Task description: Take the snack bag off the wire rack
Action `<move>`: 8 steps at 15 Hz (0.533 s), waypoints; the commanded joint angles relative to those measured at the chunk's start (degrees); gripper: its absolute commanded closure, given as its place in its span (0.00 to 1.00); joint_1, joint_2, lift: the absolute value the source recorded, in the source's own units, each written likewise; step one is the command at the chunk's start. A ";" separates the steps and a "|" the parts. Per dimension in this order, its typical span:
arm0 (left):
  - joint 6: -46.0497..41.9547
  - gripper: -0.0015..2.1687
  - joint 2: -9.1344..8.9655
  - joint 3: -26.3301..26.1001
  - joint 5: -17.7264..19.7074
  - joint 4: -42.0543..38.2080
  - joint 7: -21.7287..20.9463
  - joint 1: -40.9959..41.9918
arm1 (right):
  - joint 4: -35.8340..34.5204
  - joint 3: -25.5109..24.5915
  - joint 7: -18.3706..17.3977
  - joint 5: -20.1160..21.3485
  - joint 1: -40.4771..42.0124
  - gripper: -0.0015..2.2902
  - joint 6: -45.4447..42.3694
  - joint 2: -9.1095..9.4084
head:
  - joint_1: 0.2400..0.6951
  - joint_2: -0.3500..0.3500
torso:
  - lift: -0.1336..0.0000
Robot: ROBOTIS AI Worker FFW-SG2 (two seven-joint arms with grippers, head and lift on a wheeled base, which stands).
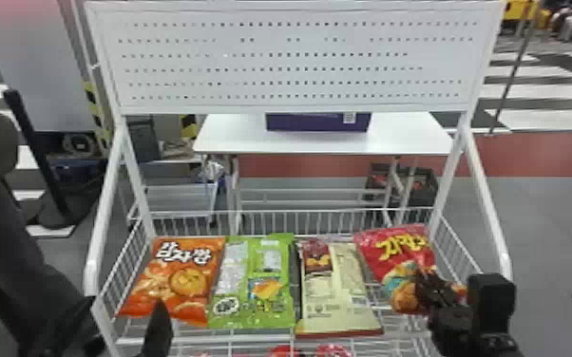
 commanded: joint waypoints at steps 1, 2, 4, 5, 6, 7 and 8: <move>0.00 0.06 0.07 0.00 0.00 -0.33 0.00 0.30 | -3.63 0.00 -0.24 -0.31 1.45 0.82 -0.78 -0.35 | 0.57 0.50 | 1.00; -0.17 0.06 0.07 0.09 0.00 -0.51 0.00 0.48 | -5.57 -0.09 -0.41 -0.66 2.42 0.82 -1.49 -0.53 | 0.57 0.50 | 1.00; -0.17 0.06 -0.01 0.00 -0.09 -1.21 0.09 0.83 | -11.28 -0.18 -1.20 -1.27 4.88 0.82 -1.66 -1.05 | 0.57 0.50 | 1.00; -0.17 0.06 -0.01 0.00 -0.09 -1.48 0.18 1.09 | -14.27 -0.79 -1.20 -1.71 6.20 0.82 -1.31 -1.41 | 0.57 0.50 | 1.00; -0.35 0.06 -0.01 0.00 -0.17 -1.65 0.18 1.27 | -16.46 -1.14 -1.20 -2.33 7.17 0.82 -0.61 -1.76 | 0.57 0.50 | 1.00; -0.53 0.06 -0.01 0.00 -0.17 -1.65 0.18 1.44 | -18.57 -1.32 -1.20 -2.42 8.48 0.82 0.27 -1.85 | 0.57 0.50 | 1.00; -0.88 0.06 -0.01 0.00 -0.17 -1.74 0.26 1.62 | -20.42 -1.76 -1.20 -2.68 10.15 0.82 0.45 -2.11 | 0.57 0.50 | 1.00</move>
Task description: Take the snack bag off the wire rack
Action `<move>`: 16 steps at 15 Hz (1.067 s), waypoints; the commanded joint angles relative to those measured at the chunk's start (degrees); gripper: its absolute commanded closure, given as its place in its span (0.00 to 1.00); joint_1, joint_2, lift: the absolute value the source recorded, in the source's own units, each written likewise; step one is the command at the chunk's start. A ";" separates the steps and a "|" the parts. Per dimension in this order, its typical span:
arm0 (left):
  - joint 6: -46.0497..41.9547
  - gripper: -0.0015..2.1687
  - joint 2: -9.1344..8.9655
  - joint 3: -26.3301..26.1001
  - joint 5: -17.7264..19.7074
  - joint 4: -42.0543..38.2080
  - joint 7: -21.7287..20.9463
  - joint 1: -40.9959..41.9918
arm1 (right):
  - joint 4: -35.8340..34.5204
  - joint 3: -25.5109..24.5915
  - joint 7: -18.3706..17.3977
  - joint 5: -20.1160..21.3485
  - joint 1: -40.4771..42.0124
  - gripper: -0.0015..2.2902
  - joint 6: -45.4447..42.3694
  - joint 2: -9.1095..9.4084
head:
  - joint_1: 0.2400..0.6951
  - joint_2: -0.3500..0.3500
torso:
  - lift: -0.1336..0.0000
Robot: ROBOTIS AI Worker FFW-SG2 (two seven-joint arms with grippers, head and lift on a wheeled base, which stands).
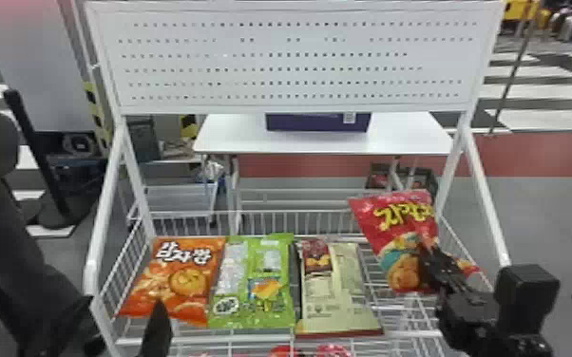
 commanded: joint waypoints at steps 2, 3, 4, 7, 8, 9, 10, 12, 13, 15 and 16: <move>-0.90 0.06 0.00 0.08 -0.02 -0.57 0.15 0.77 | -5.46 -0.61 0.08 -0.16 6.17 0.82 -2.08 -0.48 | 0.57 0.50 | 1.00; -1.07 0.06 -0.09 0.08 -0.02 -0.57 0.15 1.03 | -7.04 -0.88 0.08 -0.16 8.90 0.82 -4.54 -0.75 | 0.57 0.50 | 1.00; -1.42 0.06 0.00 0.08 -0.02 -0.57 0.15 1.21 | -8.27 -1.05 0.08 -0.07 11.18 0.82 -6.65 -1.19 | 0.57 0.50 | 1.00; -3.71 0.06 0.00 0.25 -0.02 -0.57 0.15 2.26 | -11.70 -2.37 -0.97 -0.16 19.27 0.82 -15.79 -2.15 | 0.57 0.50 | 1.00; -4.41 0.06 0.00 0.34 -0.02 -0.75 0.15 2.88 | -12.49 -2.81 -1.41 -0.16 21.29 0.82 -18.07 -2.59 | 0.57 0.50 | 1.00; -4.76 0.06 0.00 0.43 -0.02 -0.92 0.07 3.23 | -13.28 -3.34 -1.68 -0.16 22.87 0.82 -18.78 -2.68 | 0.57 0.50 | 1.00; -5.82 0.06 0.00 0.52 -0.02 -1.01 0.07 3.67 | -13.63 -4.04 -2.29 -0.16 24.45 0.82 -20.54 -2.68 | 0.57 0.50 | 1.00; -6.52 0.06 0.00 0.78 0.16 -1.10 -0.11 4.11 | -13.63 -5.01 -2.91 -0.25 26.65 0.82 -23.00 -2.77 | 0.57 0.50 | 1.00; -6.52 0.06 0.00 0.96 0.25 -1.01 -0.29 4.20 | -13.63 -5.89 -2.91 -0.69 27.53 0.82 -23.17 -2.77 | 0.57 0.50 | 1.00; -6.52 0.06 0.00 1.31 0.69 -1.01 -0.46 4.46 | -13.54 -7.73 -2.91 -1.92 29.46 0.82 -25.11 -2.77 | 0.57 0.50 | 1.00; -6.52 0.06 0.00 1.40 0.69 -1.01 -0.46 4.64 | -13.72 -8.43 -3.00 -1.92 30.17 0.82 -25.63 -2.77 | 0.57 0.50 | 1.00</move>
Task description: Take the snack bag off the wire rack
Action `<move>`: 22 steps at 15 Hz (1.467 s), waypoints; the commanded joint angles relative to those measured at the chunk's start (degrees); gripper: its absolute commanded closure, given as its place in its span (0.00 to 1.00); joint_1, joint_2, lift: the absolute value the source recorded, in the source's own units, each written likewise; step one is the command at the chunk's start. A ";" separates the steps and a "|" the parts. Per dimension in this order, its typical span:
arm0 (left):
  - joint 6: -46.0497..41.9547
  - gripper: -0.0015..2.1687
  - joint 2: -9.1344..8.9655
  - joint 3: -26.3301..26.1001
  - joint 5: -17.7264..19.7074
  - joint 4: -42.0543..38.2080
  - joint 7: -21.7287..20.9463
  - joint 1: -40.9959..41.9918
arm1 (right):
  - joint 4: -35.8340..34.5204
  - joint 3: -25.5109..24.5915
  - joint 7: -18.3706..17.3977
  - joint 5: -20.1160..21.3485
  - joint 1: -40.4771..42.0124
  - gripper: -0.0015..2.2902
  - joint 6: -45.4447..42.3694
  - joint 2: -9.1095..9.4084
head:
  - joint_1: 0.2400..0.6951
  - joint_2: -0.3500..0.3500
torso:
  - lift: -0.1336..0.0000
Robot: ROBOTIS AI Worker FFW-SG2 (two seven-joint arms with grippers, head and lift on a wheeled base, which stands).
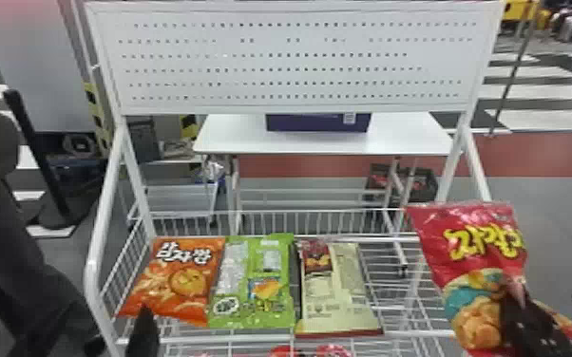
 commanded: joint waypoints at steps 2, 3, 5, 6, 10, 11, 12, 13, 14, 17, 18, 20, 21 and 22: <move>-0.71 0.06 0.00 0.16 0.22 -0.06 -0.08 0.58 | -0.69 -2.20 -0.06 -0.49 2.08 0.82 -1.05 0.00 | 0.57 0.50 | 1.00; -0.71 0.06 0.00 0.25 0.22 -0.15 -0.08 0.76 | -0.96 -2.37 -0.06 -0.49 2.35 0.82 -0.88 -0.09 | 0.57 0.50 | 1.00; -0.71 0.06 0.00 0.25 0.31 -0.77 -0.17 1.37 | -1.22 -2.46 -0.06 -0.49 2.87 0.82 -0.88 -0.09 | 0.57 0.50 | 1.00; -0.71 0.06 0.00 0.25 0.31 -0.94 -0.17 1.46 | -1.22 -2.46 -0.06 -0.49 2.96 0.82 -0.88 -0.18 | 0.57 0.50 | 1.00; -0.71 0.06 0.00 0.42 0.22 -1.47 -0.17 1.99 | -1.40 -2.37 -0.06 -0.49 3.49 0.82 -1.05 -0.18 | 0.57 0.50 | 1.00; -1.06 0.06 0.00 0.42 0.22 -1.47 -0.17 2.16 | -1.48 -2.37 -0.06 -0.49 3.58 0.82 -1.05 -0.18 | 0.57 0.50 | 1.00; -1.24 0.06 -0.09 0.51 0.22 -1.56 -0.17 2.43 | -1.57 -2.37 -0.06 -0.49 3.66 0.82 -1.05 -0.18 | 0.57 0.50 | 1.00; -1.24 0.06 -0.09 0.51 0.22 -1.47 -0.17 2.43 | -1.48 -2.37 0.02 -0.49 3.58 0.82 -1.05 -0.27 | 0.57 0.50 | 1.00; -1.24 0.06 -0.09 0.51 0.22 -1.38 -0.08 2.43 | -1.48 -2.37 -0.06 -0.49 3.58 0.82 -0.88 -0.18 | 0.57 0.50 | 1.00; -1.24 0.06 -0.26 0.51 0.22 -1.38 -0.17 2.43 | -1.48 -2.37 0.02 -0.57 3.22 0.82 -0.88 -0.27 | 0.57 0.50 | 1.00; -1.24 0.06 -0.26 0.51 0.13 -1.38 -0.26 2.43 | -1.22 -2.37 0.02 -0.84 2.96 0.82 -0.88 -0.27 | 0.57 0.50 | 1.00; -1.24 0.06 -0.44 0.51 0.04 -1.38 -0.26 2.34 | -0.87 -2.37 0.02 -0.93 2.61 0.82 -0.70 -0.44 | 0.57 0.50 | 1.00; -1.24 0.06 -0.44 0.51 -0.05 -1.38 -0.26 2.25 | -0.69 -2.37 0.02 -0.93 2.43 0.82 -0.70 -0.44 | 0.57 0.50 | 1.00; -1.24 0.06 -0.52 0.42 -0.05 -1.29 -0.26 2.16 | -0.61 -2.37 0.02 -1.19 2.17 0.82 -0.70 -0.53 | 0.57 0.50 | 1.00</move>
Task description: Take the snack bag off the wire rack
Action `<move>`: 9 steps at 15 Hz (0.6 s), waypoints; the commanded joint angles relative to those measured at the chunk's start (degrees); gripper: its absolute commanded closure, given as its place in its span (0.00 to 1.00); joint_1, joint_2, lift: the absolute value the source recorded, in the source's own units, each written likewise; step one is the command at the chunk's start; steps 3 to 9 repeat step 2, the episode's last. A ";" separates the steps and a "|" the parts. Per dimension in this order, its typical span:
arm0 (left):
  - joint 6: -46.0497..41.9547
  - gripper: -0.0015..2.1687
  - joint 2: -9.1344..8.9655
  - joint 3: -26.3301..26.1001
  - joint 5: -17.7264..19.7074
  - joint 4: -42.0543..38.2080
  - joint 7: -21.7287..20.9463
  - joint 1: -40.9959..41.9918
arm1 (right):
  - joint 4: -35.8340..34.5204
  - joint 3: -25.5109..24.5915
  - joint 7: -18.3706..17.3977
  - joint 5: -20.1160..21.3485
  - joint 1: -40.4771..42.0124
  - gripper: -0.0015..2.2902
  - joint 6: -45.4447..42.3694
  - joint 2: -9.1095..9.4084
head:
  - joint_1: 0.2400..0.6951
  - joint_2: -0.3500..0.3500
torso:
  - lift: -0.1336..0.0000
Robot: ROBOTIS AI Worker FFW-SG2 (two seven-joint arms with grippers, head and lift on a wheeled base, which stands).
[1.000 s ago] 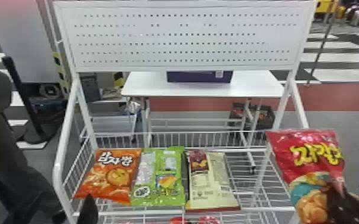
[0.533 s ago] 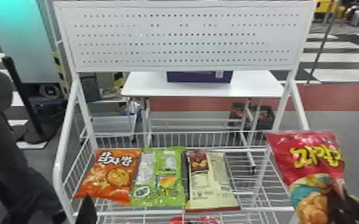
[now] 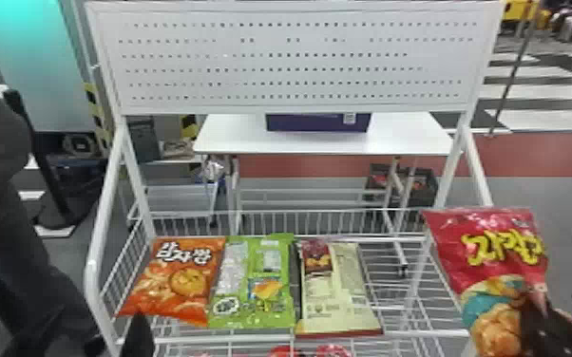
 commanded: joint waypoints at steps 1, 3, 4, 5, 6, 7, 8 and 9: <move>0.00 0.06 -0.08 0.00 -0.13 0.24 0.00 -0.19 | 0.26 0.00 0.00 -0.67 -0.53 0.82 0.01 -0.16 | 0.57 0.50 | 1.00; 0.00 0.06 -0.17 0.00 -0.13 0.24 0.00 -0.28 | 0.26 0.09 0.00 -0.76 -0.61 0.82 0.01 -0.24 | 0.57 0.50 | 1.00; 0.00 0.06 -0.17 0.00 -0.13 0.24 0.00 -0.28 | 0.26 0.09 0.00 -0.76 -0.61 0.82 0.01 -0.24 | 0.57 0.50 | 1.00; 0.00 0.06 -0.17 0.00 -0.13 0.24 0.00 -0.28 | 0.26 0.09 0.00 -0.76 -0.61 0.82 0.01 -0.24 | 0.57 0.50 | 1.00; 0.00 0.06 -0.17 0.00 -0.13 0.24 0.00 -0.28 | 0.26 0.09 0.00 -0.76 -0.61 0.82 0.01 -0.24 | 0.57 0.50 | 1.00; 0.00 0.06 -0.17 0.00 -0.13 0.24 0.00 -0.28 | 0.26 0.09 0.00 -0.76 -0.61 0.82 0.01 -0.24 | 0.57 0.50 | 1.00; 0.00 0.06 -0.17 0.00 -0.13 0.24 0.00 -0.28 | 0.26 0.09 0.00 -0.76 -0.61 0.82 0.01 -0.24 | 0.57 0.50 | 1.00; 0.00 0.06 -0.17 0.00 -0.13 0.24 0.00 -0.28 | 0.26 0.09 0.00 -0.76 -0.61 0.82 0.01 -0.24 | 0.57 0.50 | 1.00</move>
